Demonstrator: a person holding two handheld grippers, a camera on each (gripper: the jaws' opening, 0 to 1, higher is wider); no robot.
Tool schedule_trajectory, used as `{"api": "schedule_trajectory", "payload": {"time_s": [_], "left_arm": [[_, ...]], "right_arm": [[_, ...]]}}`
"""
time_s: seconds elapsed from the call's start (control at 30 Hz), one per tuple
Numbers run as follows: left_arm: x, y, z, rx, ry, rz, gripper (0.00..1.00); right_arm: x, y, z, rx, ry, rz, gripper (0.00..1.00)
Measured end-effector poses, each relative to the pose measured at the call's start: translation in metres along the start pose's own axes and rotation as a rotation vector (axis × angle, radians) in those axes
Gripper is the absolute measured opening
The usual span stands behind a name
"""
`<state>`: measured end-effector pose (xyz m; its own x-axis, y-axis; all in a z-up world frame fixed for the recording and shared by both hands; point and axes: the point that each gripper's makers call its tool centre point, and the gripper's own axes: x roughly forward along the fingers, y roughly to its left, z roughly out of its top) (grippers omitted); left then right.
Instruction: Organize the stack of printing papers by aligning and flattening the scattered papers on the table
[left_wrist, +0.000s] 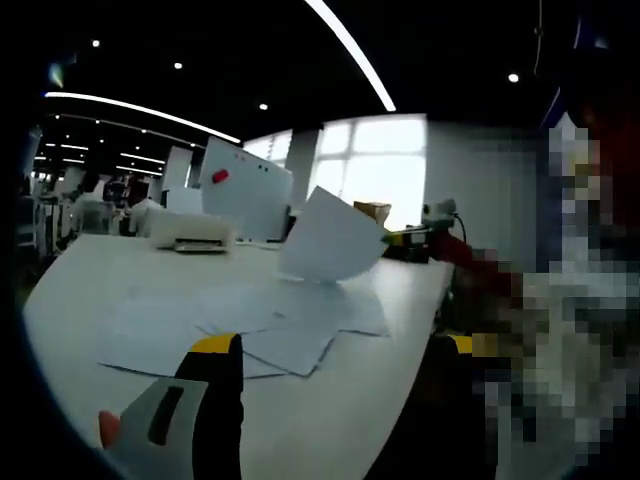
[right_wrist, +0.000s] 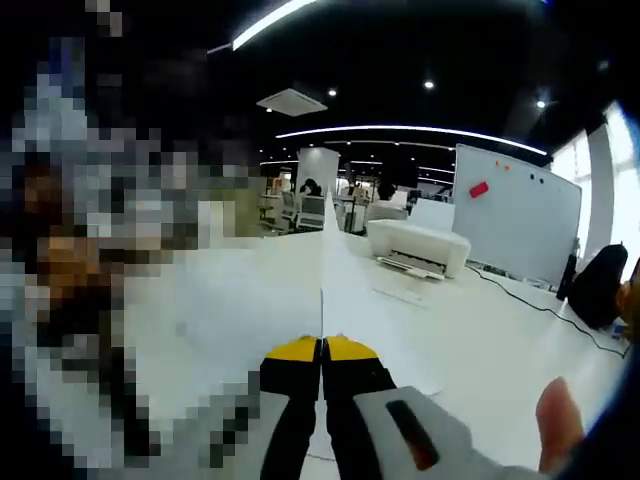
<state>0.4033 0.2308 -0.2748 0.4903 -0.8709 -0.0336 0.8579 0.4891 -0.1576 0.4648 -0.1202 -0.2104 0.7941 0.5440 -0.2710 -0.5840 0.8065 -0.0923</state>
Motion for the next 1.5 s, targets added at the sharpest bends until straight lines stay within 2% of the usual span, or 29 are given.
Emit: {"api": "schedule_trajectory", "payload": {"time_s": [0.2,0.5,0.73,1.0,1.37,1.5], "left_arm": [[0.001,-0.001,-0.003,-0.006,0.001,-0.003,0.85],[-0.001,0.001,0.001,-0.007,-0.010,0.004,0.85],[-0.006,0.004,0.003,0.003,-0.006,0.015,0.85],[-0.006,0.005,0.003,0.006,-0.003,0.019,0.85],[-0.005,0.005,0.002,0.001,-0.004,0.017,0.85],[-0.005,0.003,0.002,0.010,0.003,0.018,0.85]], "right_arm": [[-0.007,0.014,0.017,-0.001,-0.007,0.034,0.00],[-0.012,0.028,0.030,-0.023,0.008,0.068,0.00],[-0.022,0.038,0.033,-0.046,0.038,0.092,0.00],[-0.031,0.044,0.041,-0.073,0.023,0.098,0.00],[-0.040,0.062,0.048,-0.106,0.000,0.134,0.00],[-0.041,0.066,0.050,-0.088,-0.013,0.157,0.00]]}}
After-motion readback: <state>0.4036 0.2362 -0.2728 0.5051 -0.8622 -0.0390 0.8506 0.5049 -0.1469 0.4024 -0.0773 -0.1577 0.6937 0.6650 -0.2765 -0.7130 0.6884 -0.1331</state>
